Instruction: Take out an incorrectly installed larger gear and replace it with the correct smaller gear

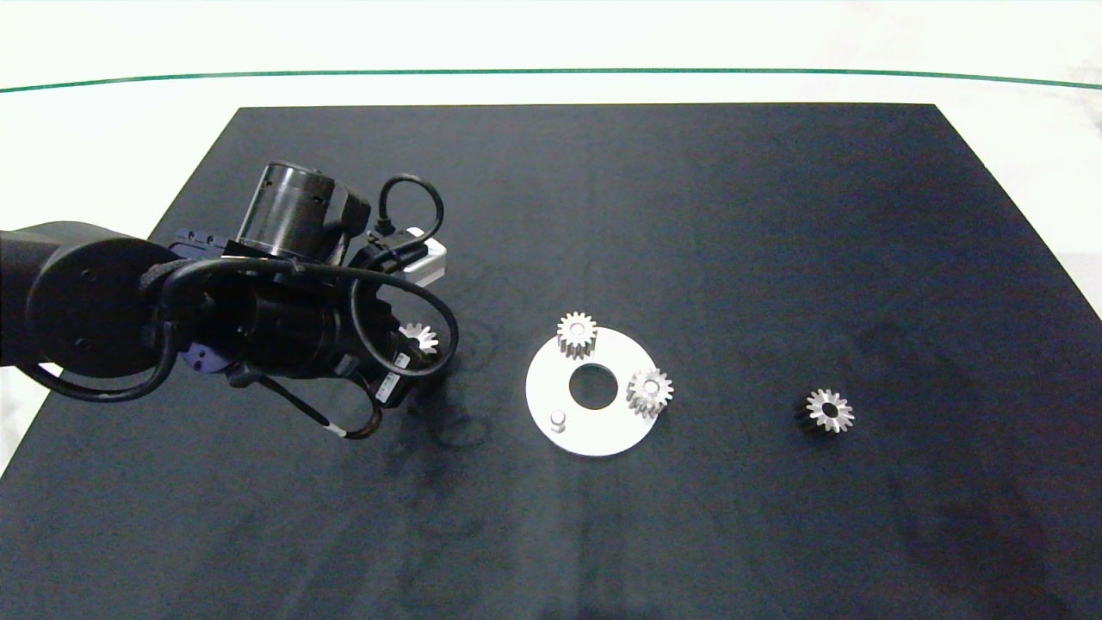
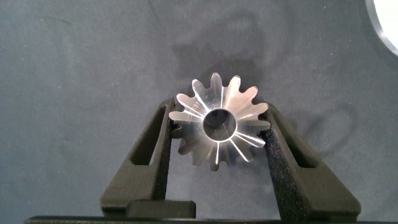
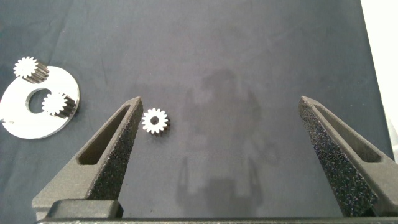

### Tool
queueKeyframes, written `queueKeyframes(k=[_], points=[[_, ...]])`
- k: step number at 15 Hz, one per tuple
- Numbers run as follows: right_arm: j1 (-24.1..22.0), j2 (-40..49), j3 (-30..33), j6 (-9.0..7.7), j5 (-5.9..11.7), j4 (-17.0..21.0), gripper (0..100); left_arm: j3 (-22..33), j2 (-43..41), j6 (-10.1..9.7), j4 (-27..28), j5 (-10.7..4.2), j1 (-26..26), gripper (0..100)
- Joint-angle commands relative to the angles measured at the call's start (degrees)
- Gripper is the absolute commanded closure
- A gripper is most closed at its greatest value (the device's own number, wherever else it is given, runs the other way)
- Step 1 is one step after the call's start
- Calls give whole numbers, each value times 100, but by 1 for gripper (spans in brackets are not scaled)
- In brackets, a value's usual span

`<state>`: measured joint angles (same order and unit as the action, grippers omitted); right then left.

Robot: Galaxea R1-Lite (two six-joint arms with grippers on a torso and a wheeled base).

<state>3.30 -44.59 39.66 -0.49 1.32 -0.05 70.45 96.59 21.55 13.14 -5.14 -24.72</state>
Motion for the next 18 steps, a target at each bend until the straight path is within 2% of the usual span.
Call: queueKeyframes(k=[1,7,8,9,10,11,12,13,14,15,16,18], points=[[4,3,-11,-4,0,-4,0,-49,18,16,4,5,90,0],[4,3,-19,-13,9,5,0,-277,-79,-2,-40,22,126,0],[4,-6,-19,-39,9,22,0,-295,-184,-2,-57,84,143,0],[12,-41,-2,-57,0,84,0,-295,-342,-2,-40,207,231,0],[39,-85,25,-65,-9,172,0,-321,-562,-11,-22,251,231,0],[48,-146,42,-171,-17,251,0,-427,-808,-20,-22,251,222,0],[48,-216,60,-391,-53,348,0,-550,-1107,-28,-22,260,231,0],[48,-278,60,-523,-105,409,0,-664,-1397,-28,-22,260,231,0],[56,-357,69,-610,-184,471,0,-778,-1713,-46,-13,260,240,0],[56,-366,69,-619,-193,471,0,-778,-1740,-46,-13,260,240,0],[171,-515,130,-918,-237,699,0,-840,-2153,-178,4,216,345,0],[285,-779,315,-1085,-237,954,0,-787,-2566,-257,92,216,644,0]])
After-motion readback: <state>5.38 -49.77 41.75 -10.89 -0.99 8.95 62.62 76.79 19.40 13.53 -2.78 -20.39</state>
